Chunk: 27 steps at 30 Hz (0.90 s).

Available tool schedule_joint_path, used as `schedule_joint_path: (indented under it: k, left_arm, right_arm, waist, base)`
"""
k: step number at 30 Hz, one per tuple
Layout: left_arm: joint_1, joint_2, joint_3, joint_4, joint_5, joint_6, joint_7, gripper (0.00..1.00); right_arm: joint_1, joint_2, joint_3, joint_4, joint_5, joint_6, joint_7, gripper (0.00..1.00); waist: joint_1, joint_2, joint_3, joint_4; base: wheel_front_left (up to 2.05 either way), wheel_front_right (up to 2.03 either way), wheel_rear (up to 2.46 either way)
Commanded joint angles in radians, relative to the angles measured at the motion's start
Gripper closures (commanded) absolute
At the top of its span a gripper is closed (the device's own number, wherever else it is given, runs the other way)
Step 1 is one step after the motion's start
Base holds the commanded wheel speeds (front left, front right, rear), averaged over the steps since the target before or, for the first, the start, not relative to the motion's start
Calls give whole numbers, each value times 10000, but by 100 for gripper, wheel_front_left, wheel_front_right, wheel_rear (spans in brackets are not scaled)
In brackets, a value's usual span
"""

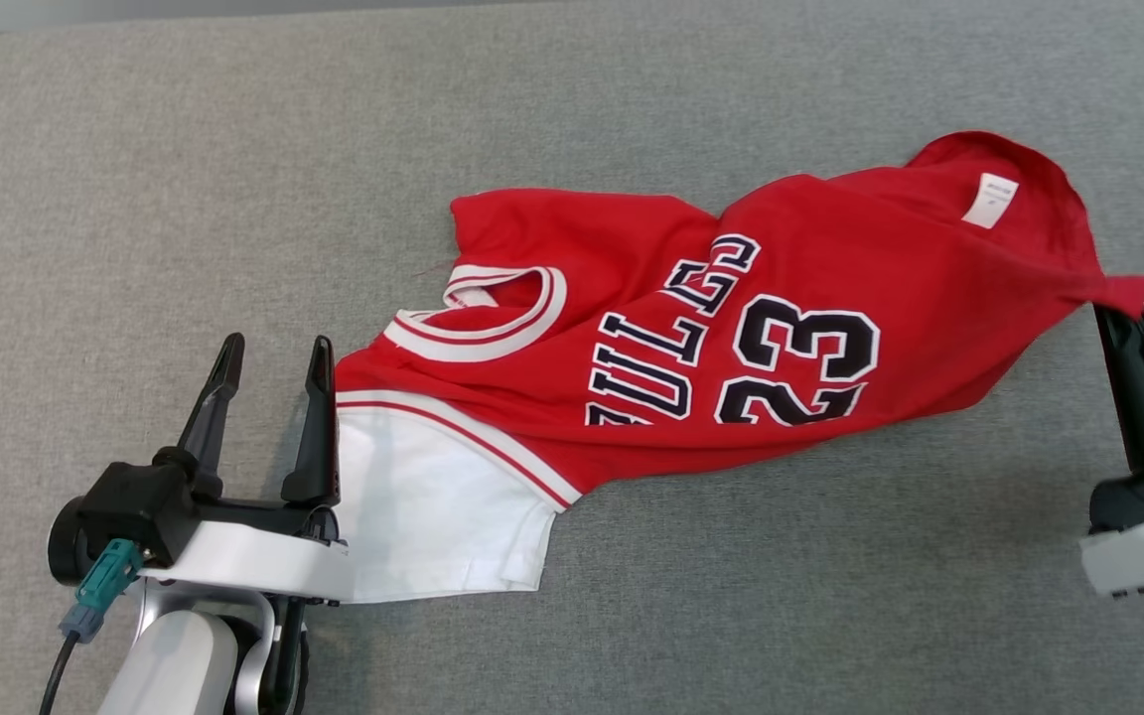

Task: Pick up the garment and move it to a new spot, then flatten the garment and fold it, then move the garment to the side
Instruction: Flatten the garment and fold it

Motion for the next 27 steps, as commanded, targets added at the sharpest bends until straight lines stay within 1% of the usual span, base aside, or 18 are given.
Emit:
schedule_joint_path:
  k: [1, 9, 10, 14, 20, 21, 22, 23, 27]
  left_arm:
    - [-199, 5, 12, -9, -3, -47, -53, 0]
    - [-639, -173, -181, 48, 87, -189, -162, 0]
    - [-639, -173, -181, 48, 87, -189, -162, 0]
    - [-890, -332, -247, 170, 102, -276, -232, 0]
    - [-999, -441, -214, 332, 143, -398, -282, 0]
    - [-1008, -451, -192, 356, 147, -401, -287, 0]
    - [-1013, -462, -172, 375, 136, -400, -288, 0]
    - [-1003, -469, -154, 398, 144, -399, -295, 0]
    - [-901, -463, -106, 450, 194, -419, -303, 0]
  right_arm:
    - [-387, -174, 118, 257, 109, 2, 18, 100]
    - [-2144, -806, 864, 2200, 622, 2, -119, 100]
    - [-2144, -806, 864, 2200, 622, 2, -119, 100]
    - [-3181, -1125, 1342, 3673, 890, 2, -225, 100]
    - [-4042, -1244, 1797, 5346, 1206, 2, -515, 100]
    - [-4100, -1224, 1873, 5507, 1230, 2, -613, 82]
    - [-4146, -1207, 1912, 5645, 1259, 2, -741, 42]
    - [-4138, -1173, 1921, 5769, 1289, 1, -868, 0]
    - [-3737, -980, 1720, 5907, 1415, 2, -1504, 0]
  waist:
    - [0, 0, 184, 168]
    - [0, 0, 795, 765]
    - [0, 0, 795, 765]
    - [0, 0, 1158, 1103]
    - [0, 0, 1298, 1248]
    - [0, 0, 1297, 1239]
    - [0, 0, 1286, 1217]
    - [0, 0, 1257, 1184]
    - [0, 0, 1096, 985]
  base:
    - [0, 0, 0]
    - [0, 0, 0]
    - [0, 0, 0]
    - [0, 0, 0]
    - [0, 0, 0]
    - [0, 0, 0]
    - [0, 0, 0]
    - [0, 0, 0]
    - [0, 0, 0]
